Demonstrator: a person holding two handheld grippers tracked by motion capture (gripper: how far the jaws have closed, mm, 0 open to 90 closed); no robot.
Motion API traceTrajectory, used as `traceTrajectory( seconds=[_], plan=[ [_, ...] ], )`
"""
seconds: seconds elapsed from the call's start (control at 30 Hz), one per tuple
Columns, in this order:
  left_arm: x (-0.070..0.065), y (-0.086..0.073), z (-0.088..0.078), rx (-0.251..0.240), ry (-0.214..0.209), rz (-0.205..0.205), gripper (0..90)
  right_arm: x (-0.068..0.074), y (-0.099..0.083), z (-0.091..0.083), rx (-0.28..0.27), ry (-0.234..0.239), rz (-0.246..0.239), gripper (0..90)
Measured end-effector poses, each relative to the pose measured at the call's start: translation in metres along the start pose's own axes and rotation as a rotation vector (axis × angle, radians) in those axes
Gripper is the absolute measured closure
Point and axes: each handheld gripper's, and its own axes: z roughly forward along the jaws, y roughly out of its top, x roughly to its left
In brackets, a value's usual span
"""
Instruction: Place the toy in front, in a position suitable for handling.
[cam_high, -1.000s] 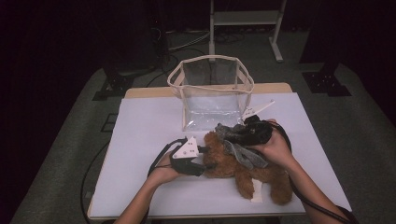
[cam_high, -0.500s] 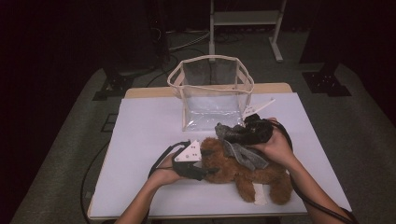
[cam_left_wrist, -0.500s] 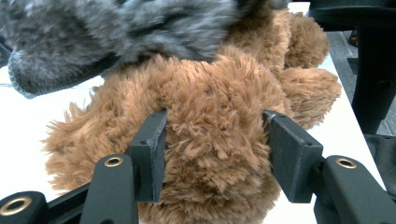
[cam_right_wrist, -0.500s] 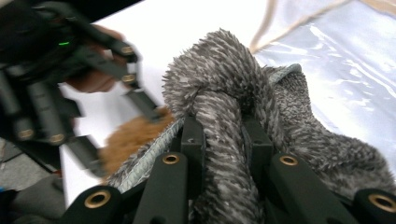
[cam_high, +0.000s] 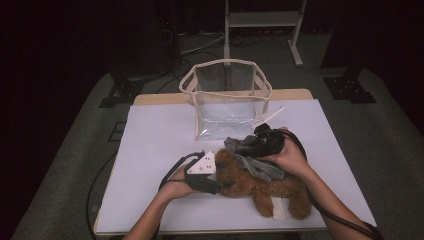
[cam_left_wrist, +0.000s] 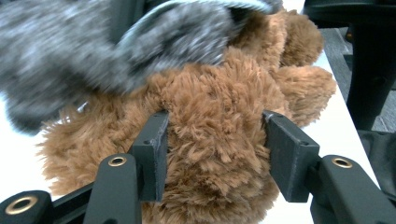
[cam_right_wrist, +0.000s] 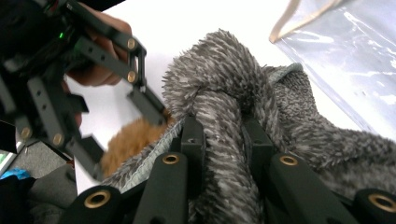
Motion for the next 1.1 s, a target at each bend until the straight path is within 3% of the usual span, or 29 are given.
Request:
traceTrajectory(
  seconds=[0.2,0.3,0.53,0.73,0.97,1.1],
  plan=[
    [0.001,-0.002,-0.003,0.004,0.001,0.01,43.2,-0.003,0.012,0.019,0.018,0.011,-0.001,74.1],
    [0.004,-0.002,-0.008,0.012,0.016,0.021,41.4,-0.004,0.007,0.013,0.01,0.001,-0.006,74.2],
    [0.011,-0.018,-0.013,0.031,0.022,-0.022,45.0,-0.007,-0.018,-0.012,-0.023,-0.032,0.025,74.2],
    [0.012,-0.017,-0.006,0.006,0.01,-0.029,49.8,0.006,-0.02,-0.019,-0.045,-0.034,-0.005,74.3],
    [0.007,-0.014,-0.003,0.01,0.002,-0.014,50.1,0.015,0.008,0.005,-0.007,-0.004,-0.071,74.2],
    [0.005,-0.013,-0.003,0.02,-0.004,-0.008,49.6,0.011,0.017,0.022,0.01,0.01,-0.064,74.1]
  ],
)
